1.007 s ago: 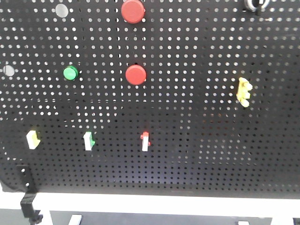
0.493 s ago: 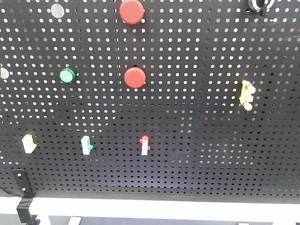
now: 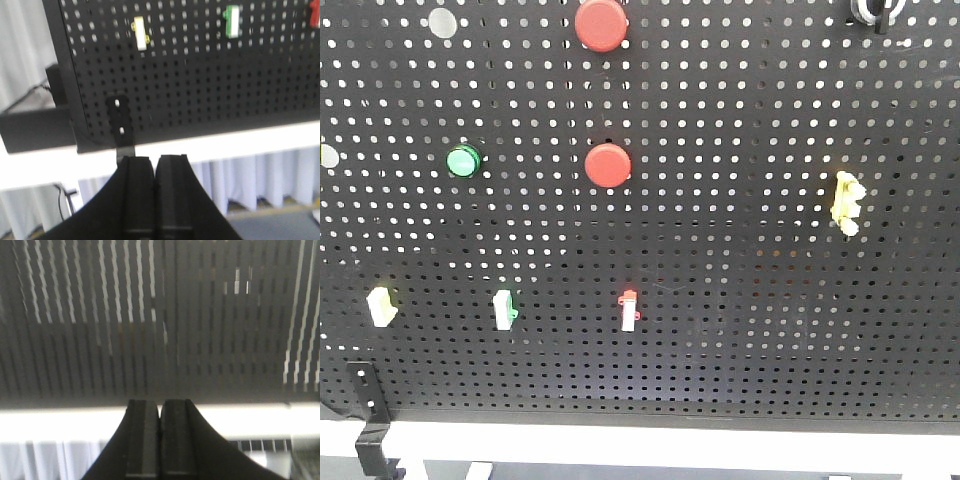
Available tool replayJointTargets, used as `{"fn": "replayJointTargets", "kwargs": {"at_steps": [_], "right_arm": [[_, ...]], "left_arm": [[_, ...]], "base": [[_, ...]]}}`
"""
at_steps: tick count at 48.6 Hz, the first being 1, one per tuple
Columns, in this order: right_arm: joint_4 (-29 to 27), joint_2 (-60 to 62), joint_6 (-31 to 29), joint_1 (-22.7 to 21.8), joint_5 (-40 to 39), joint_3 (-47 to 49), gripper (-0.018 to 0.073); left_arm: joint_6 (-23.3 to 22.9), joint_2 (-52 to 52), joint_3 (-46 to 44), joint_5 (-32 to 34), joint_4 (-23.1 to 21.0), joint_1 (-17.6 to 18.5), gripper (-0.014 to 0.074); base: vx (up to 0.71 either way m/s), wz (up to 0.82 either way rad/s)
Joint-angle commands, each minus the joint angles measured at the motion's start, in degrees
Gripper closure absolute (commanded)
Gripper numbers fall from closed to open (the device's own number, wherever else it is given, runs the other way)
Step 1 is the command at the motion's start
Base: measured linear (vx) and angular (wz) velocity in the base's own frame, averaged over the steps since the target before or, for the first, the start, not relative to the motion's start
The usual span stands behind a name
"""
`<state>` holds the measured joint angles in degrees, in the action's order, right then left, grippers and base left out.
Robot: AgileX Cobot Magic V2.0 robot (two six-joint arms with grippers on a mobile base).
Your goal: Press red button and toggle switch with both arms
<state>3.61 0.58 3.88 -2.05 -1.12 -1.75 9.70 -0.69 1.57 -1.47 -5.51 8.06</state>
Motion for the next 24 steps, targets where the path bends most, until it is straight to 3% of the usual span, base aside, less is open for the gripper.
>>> {"fn": "replayJointTargets", "kwargs": {"at_steps": [1, 4, 7, 16, 24], "right_arm": [[0.05, 1.01, -0.28, -0.32, -9.62, -0.57, 0.0562], [0.05, 1.01, -0.22, -0.32, -12.34, -0.57, 0.0562], [0.05, 1.01, -0.22, -0.32, -14.1, -0.46, 0.0562], [0.05, 0.89, 1.54, -0.32, -16.13, 0.03, 0.0562], [0.61, 0.89, 4.27, -0.32, -10.09, 5.58, 0.0562]], "left_arm": [[-3.62, -0.23, 0.34, 8.72, -2.2, 0.03, 0.0595], [-6.8, -0.23, -1.66, 7.23, -3.26, 0.03, 0.0595], [-6.89, 0.2, -4.52, 3.99, -3.04, 0.03, 0.0595], [-0.26, 6.77, -16.85, -4.4, -2.71, 0.03, 0.0595], [1.84, 17.6, -29.75, -7.35, -2.77, 0.03, 0.0595]], "base": [[0.0, 0.0], [0.0, 0.0], [0.0, 0.0], [0.0, 0.0], [0.0, 0.0]]}}
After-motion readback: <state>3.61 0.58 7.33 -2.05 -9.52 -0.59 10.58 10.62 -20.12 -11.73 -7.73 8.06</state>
